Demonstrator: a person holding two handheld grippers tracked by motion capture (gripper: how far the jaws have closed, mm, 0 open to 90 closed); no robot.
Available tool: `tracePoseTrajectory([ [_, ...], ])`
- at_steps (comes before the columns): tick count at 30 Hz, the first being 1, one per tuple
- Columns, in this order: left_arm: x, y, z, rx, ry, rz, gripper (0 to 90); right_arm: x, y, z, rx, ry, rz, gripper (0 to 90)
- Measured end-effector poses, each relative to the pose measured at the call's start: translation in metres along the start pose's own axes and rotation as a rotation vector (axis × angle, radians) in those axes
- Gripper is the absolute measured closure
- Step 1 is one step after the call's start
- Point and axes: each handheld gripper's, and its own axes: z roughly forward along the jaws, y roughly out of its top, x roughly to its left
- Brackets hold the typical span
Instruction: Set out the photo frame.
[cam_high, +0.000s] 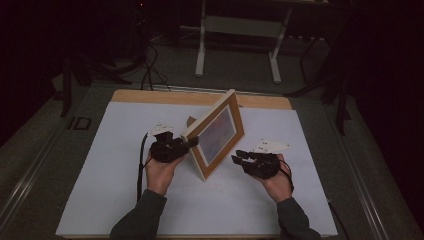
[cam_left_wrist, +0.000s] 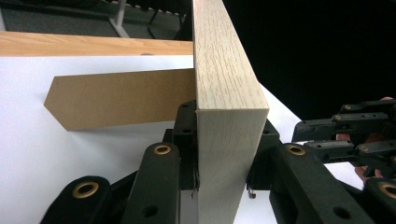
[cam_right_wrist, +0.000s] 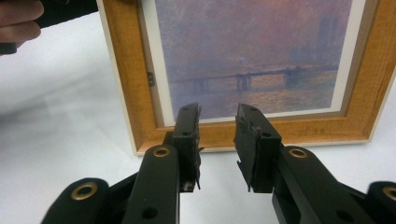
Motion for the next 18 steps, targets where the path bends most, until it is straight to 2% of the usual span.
tracePoseTrajectory([
  [10,0.007,0.002,-0.001,0.013,-0.043,0.012,71.4,-0.003,0.003,-0.001,0.006,-0.014,-0.004,68.0],
  [18,0.011,0.003,-0.001,0.021,-0.071,0.032,71.1,-0.008,0.008,-0.004,0.003,-0.042,0.0,63.9],
])
